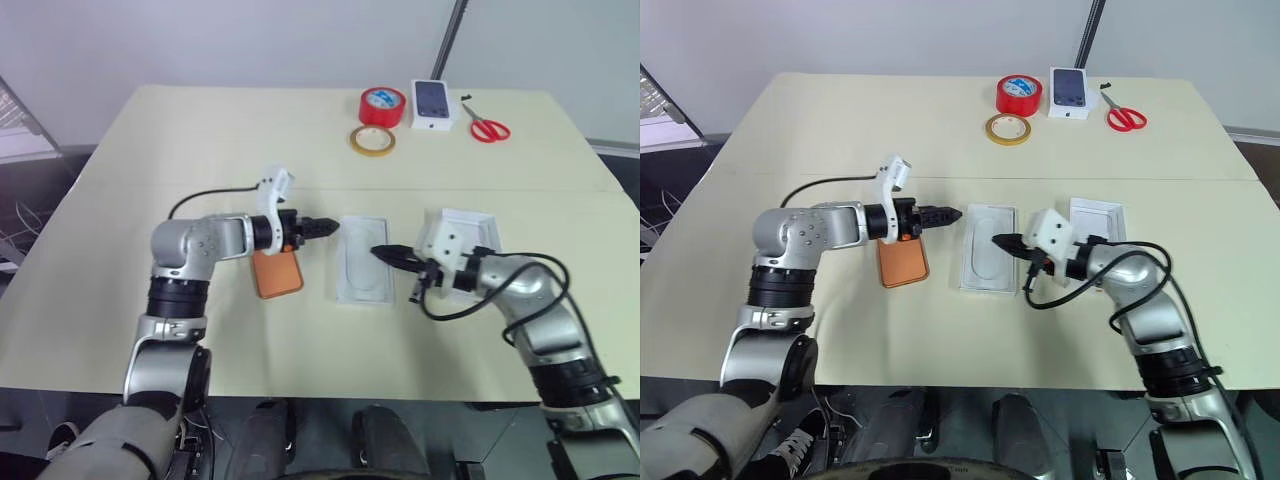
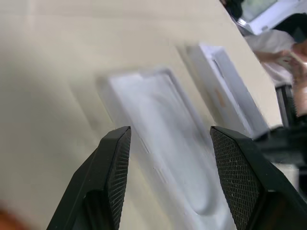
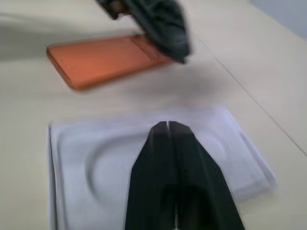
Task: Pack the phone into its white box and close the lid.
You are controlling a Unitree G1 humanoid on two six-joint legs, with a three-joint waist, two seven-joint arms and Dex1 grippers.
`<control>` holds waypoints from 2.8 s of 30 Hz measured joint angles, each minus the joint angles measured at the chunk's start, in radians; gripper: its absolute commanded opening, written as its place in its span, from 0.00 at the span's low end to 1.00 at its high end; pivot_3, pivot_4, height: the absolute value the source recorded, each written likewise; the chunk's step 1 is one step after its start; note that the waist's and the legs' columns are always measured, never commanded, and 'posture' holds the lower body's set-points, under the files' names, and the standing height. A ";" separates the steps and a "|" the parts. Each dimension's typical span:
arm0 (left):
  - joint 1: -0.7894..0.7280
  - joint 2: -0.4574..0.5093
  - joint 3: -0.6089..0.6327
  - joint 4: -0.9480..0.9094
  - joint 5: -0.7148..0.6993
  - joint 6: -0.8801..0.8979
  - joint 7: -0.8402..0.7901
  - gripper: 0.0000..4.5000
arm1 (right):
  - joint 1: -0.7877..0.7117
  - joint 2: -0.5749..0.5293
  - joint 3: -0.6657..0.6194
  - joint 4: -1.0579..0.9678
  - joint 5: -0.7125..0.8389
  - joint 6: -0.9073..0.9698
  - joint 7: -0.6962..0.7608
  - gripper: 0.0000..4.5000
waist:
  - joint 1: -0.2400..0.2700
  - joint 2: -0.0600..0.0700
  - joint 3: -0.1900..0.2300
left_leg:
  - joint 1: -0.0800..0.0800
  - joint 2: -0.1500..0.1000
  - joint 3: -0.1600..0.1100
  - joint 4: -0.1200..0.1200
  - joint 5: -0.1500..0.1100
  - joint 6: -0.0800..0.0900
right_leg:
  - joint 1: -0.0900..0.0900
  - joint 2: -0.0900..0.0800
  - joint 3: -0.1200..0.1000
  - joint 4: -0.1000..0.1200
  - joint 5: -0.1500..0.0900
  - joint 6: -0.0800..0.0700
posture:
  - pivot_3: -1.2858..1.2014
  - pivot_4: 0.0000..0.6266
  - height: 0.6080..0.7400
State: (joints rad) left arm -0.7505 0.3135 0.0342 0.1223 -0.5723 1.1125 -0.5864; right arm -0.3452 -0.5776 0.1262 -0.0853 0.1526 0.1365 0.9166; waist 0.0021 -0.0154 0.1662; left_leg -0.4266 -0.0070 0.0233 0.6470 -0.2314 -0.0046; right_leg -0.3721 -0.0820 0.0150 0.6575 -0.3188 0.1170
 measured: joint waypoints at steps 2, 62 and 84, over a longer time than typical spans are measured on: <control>0.056 0.063 -0.034 -0.016 0.037 -0.068 -0.038 0.61 | -0.021 0.015 0.047 0.028 -0.057 -0.019 -0.026 0.01 | -0.001 0.000 0.000 | 0.000 0.000 0.000 0.000 0.000 0.000 | 0.000 0.000 0.000 0.000 0.000 0.000 | 0.52 0.24 0.91; 0.216 -0.052 0.509 -0.147 -0.176 0.422 0.335 0.61 | -0.487 0.287 0.400 0.507 -0.427 -0.009 -0.029 0.01 | -0.011 -0.003 0.001 | 0.001 -0.002 -0.001 0.000 0.000 -0.001 | -0.001 -0.003 -0.004 0.005 0.000 0.000 | 0.52 0.24 0.91; 0.128 -0.116 0.468 -0.073 -0.133 0.449 0.342 0.61 | -0.454 0.291 0.381 0.453 -0.444 0.024 -0.008 0.01 | -0.019 -0.003 0.000 | 0.001 -0.003 -0.002 -0.002 0.000 -0.001 | -0.001 -0.004 -0.005 0.005 0.000 0.000 | 0.52 0.24 0.91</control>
State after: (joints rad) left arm -0.6222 0.1972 0.5021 0.0488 -0.7052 1.5620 -0.2440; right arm -0.7989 -0.2861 0.5068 0.3673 -0.2912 0.1606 0.9091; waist -0.0173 -0.0182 0.1658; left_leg -0.4252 -0.0100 0.0215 0.6454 -0.2315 -0.0057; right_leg -0.3736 -0.0860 0.0103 0.6626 -0.3188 0.1168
